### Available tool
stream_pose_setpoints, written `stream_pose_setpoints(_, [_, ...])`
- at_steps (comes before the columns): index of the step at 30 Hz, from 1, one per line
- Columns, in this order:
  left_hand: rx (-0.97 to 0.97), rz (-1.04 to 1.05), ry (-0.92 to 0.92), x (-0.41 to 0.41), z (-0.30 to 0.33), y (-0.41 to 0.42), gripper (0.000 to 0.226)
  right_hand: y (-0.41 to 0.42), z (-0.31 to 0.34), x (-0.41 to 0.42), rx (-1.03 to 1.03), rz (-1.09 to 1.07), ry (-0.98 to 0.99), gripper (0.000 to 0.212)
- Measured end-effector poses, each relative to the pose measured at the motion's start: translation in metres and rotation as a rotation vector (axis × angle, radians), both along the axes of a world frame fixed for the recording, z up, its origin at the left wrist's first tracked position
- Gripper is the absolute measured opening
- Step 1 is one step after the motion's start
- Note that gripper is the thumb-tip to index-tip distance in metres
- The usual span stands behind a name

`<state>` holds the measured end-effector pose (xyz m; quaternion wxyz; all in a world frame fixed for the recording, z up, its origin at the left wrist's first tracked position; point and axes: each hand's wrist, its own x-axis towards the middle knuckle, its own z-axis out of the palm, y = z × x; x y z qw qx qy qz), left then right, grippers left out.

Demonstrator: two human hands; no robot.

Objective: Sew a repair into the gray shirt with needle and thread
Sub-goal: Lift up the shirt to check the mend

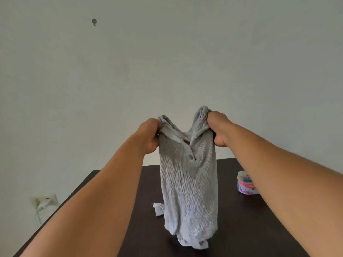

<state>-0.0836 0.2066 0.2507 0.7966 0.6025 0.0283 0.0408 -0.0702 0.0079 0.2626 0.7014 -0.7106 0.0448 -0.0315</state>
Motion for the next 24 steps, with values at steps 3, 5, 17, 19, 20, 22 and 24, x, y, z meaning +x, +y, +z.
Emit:
stream_pose_setpoints(3, [-0.067, 0.033, -0.123, 0.015, 0.021, 0.001, 0.034, 0.001, 0.025, 0.010, 0.148, 0.031, -0.184, 0.036])
stream_pose_setpoints(5, [-0.129, 0.026, -0.184, 0.018, 0.031, 0.003, 0.035, 0.002, 0.035, 0.012, 0.242, 0.078, -0.270, 0.035])
stream_pose_setpoints(17, [0.287, -0.155, 0.329, -0.010, -0.067, 0.010, 0.056, -0.008, -0.088, 0.009, -0.039, 0.403, 0.281, 0.035])
stream_pose_setpoints(19, [0.322, -0.193, 0.415, -0.010, -0.094, 0.009, 0.056, -0.007, -0.111, 0.003, -0.081, 0.395, 0.351, 0.033])
stream_pose_setpoints(20, [0.317, -0.199, 0.440, -0.010, -0.106, 0.008, 0.048, -0.007, -0.122, 0.001, -0.113, 0.372, 0.369, 0.031])
stream_pose_setpoints(22, [0.308, -0.169, 0.439, -0.012, -0.124, 0.004, 0.034, -0.005, -0.140, -0.002, -0.154, 0.301, 0.372, 0.025])
stream_pose_setpoints(24, [0.231, -0.100, 0.339, -0.007, -0.143, 0.002, 0.042, -0.005, -0.153, 0.001, -0.165, 0.241, 0.344, 0.024])
